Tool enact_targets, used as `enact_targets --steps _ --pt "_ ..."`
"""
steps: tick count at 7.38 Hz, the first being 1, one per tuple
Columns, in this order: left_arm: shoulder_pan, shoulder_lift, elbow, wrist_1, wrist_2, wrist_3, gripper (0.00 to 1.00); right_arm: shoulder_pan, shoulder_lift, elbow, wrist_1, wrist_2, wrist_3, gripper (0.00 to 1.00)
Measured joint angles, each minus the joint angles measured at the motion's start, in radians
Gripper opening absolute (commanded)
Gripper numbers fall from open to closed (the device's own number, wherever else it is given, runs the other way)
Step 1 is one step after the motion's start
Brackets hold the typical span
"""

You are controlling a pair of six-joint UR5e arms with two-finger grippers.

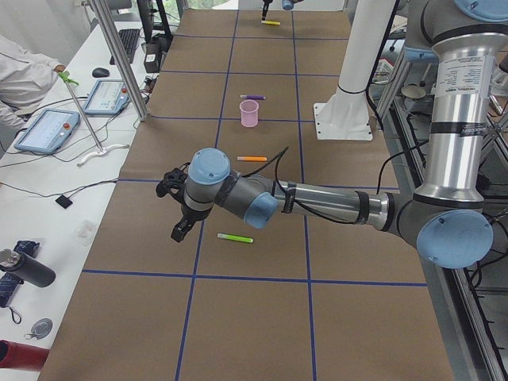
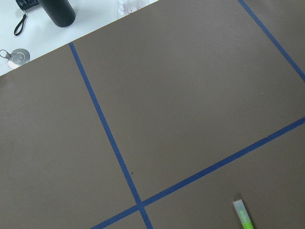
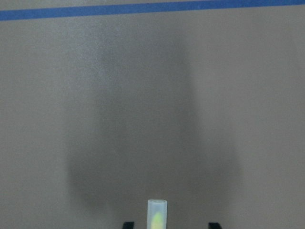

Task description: Collect pens into pen holder

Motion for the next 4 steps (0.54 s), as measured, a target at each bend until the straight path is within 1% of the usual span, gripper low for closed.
enact_targets --steps 1,3,4 --pt "0.000 0.000 0.000 0.000 0.000 0.000 1.00 -0.010 0.001 0.000 0.000 0.000 0.000 0.57" --pt "0.000 0.002 0.002 0.000 0.000 0.000 1.00 -0.026 0.001 0.000 0.001 0.001 0.000 0.48" --pt "0.000 0.002 0.004 -0.001 0.000 0.000 1.00 -0.030 0.001 -0.001 0.001 0.000 0.000 0.47"
